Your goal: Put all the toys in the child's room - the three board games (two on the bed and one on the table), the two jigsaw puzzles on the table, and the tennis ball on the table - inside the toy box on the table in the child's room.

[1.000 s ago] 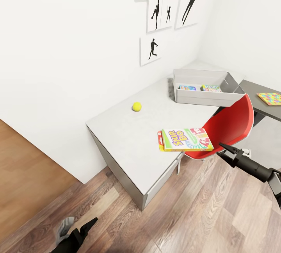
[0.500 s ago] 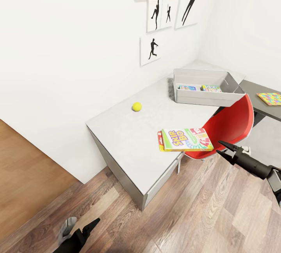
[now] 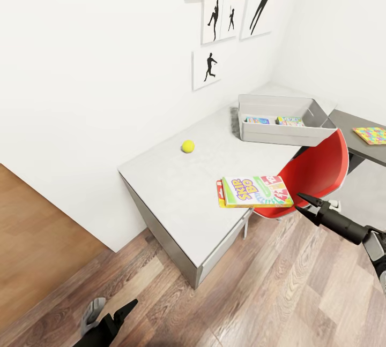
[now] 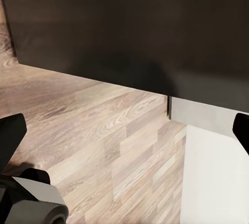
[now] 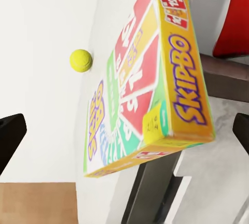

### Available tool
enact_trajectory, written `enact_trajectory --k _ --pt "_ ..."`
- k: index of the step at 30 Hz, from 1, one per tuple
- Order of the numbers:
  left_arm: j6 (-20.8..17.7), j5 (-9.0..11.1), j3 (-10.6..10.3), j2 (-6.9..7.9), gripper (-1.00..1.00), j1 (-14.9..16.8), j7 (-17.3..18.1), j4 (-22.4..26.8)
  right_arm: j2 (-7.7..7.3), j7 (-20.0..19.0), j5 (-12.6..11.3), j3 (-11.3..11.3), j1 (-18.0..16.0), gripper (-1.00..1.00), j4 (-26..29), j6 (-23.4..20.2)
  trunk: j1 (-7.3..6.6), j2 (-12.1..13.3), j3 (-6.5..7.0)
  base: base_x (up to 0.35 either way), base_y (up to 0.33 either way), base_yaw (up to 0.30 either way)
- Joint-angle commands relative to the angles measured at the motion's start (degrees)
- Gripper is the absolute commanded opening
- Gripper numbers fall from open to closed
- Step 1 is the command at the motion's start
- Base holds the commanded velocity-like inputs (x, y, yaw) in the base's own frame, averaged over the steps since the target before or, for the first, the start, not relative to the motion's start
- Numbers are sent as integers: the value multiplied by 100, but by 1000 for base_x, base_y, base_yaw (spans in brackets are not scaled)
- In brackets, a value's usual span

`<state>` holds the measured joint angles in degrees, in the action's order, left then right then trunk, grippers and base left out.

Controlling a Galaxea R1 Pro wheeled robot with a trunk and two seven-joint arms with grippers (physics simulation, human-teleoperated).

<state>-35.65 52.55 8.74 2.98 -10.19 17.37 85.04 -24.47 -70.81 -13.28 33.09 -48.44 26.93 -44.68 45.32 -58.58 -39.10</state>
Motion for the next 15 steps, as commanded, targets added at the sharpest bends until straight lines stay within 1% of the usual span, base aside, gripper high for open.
enact_trajectory --k 1,15 --pt "-39 27 7 -1 100 0 3 4 12 16 -10 9 -11 100 -3 -37 1 -3 -3 0 0 0" --pt "-38 29 2 0 100 0 11 8 55 95 -9 11 -75 100 -37 66 1 -3 -3 0 0 0"
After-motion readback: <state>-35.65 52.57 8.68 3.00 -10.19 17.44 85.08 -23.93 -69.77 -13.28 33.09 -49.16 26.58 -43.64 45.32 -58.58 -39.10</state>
